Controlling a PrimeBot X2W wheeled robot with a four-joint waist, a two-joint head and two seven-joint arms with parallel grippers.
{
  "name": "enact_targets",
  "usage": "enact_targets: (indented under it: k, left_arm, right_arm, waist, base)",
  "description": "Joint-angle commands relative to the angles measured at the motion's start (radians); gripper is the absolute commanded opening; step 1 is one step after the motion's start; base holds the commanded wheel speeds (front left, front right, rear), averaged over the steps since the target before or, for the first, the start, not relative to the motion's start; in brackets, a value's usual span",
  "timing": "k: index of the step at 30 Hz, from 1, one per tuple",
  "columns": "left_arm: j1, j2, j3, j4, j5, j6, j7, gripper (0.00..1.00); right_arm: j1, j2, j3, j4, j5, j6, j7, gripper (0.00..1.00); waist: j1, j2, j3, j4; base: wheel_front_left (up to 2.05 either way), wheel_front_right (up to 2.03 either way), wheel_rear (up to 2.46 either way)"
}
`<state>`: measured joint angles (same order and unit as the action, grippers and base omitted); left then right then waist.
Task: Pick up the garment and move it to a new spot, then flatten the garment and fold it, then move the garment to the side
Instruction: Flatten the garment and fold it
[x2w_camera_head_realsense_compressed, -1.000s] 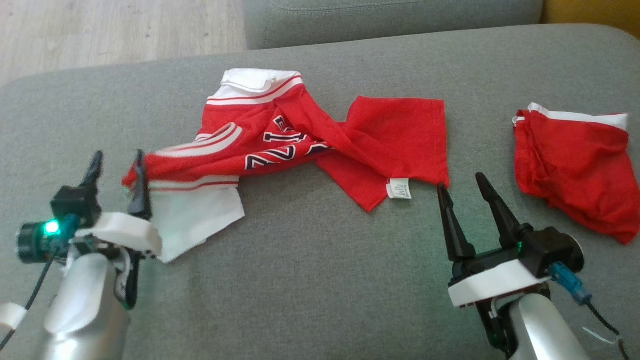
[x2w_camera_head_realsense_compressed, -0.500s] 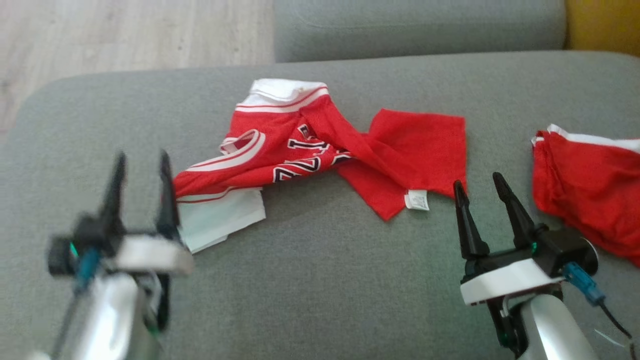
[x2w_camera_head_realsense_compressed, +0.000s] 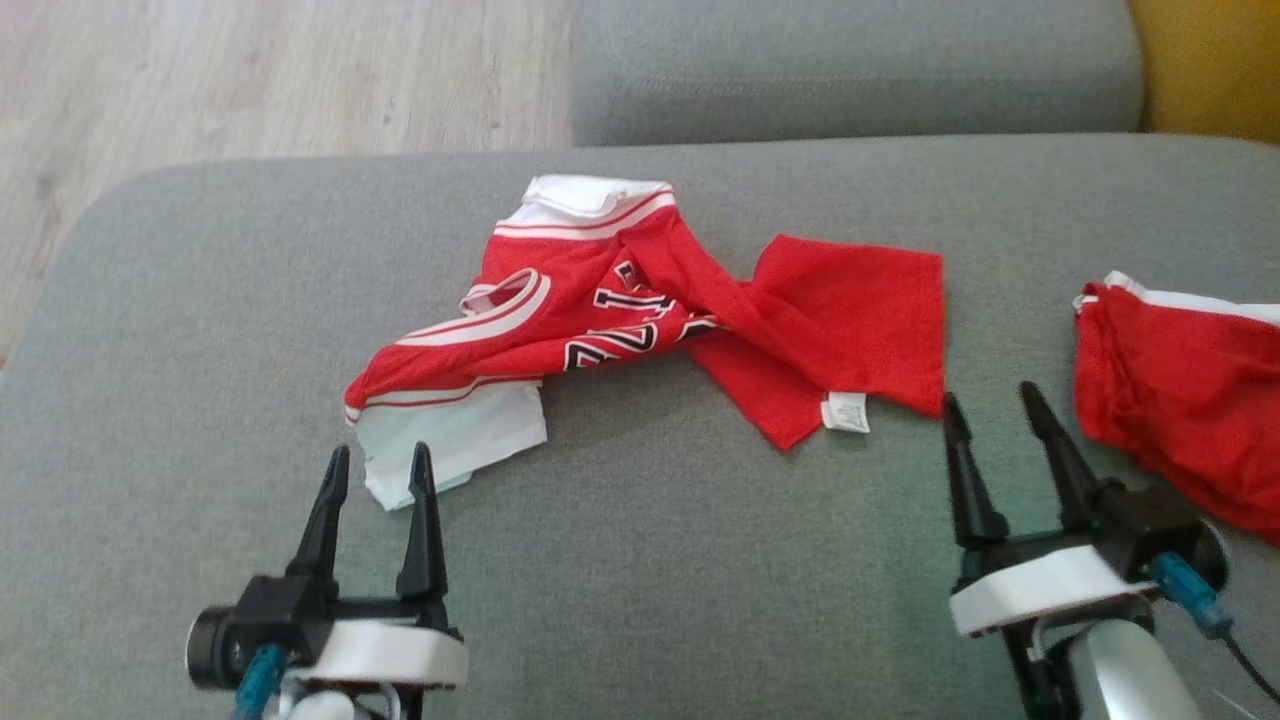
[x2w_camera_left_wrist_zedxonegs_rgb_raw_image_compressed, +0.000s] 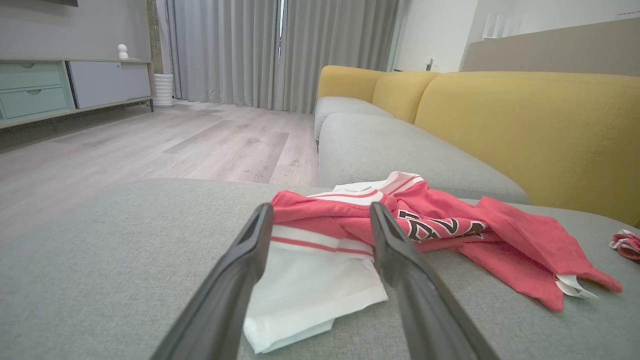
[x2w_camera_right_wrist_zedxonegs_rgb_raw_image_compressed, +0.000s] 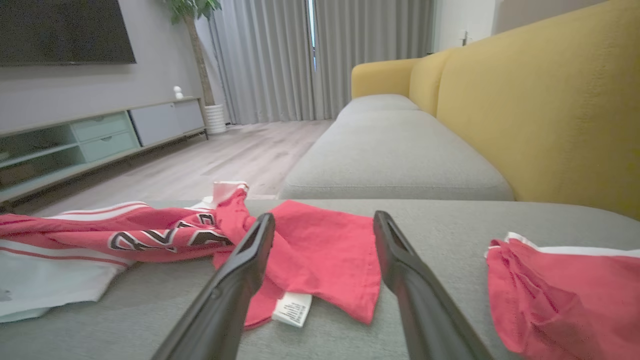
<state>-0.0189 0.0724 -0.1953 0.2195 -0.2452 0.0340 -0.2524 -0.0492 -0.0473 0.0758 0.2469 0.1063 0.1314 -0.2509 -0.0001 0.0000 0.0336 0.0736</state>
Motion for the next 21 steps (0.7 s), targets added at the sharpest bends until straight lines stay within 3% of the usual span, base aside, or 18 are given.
enact_targets:
  k: [1,9,21]
  left_arm:
    - [-0.059,-0.003,0.024,-0.035,0.011,-0.002,-0.009,1.00]
    - [-0.105,-0.009,0.021,-0.017,0.015,-0.023,-0.009,1.00]
    - [-0.148,-0.018,0.009,-0.003,0.014,-0.036,-0.009,1.00]
  right_arm:
    - [-0.046,-0.003,0.004,-0.017,-0.020,-0.001,-0.011,1.00]
    - [-0.167,-0.003,-0.085,0.169,-0.103,-0.001,0.071,1.00]
    - [-0.326,-0.003,-0.103,0.450,-0.188,-0.001,0.110,1.00]
  waist:
    - [0.0001,0.0000,0.015,0.008]
    - [0.0001,0.0000,0.080,0.038]
    - [0.0001,0.0000,0.148,0.065]
  base:
    - [0.00,0.00,0.00]
    - [0.00,0.00,0.00]
    - [0.00,0.00,0.00]
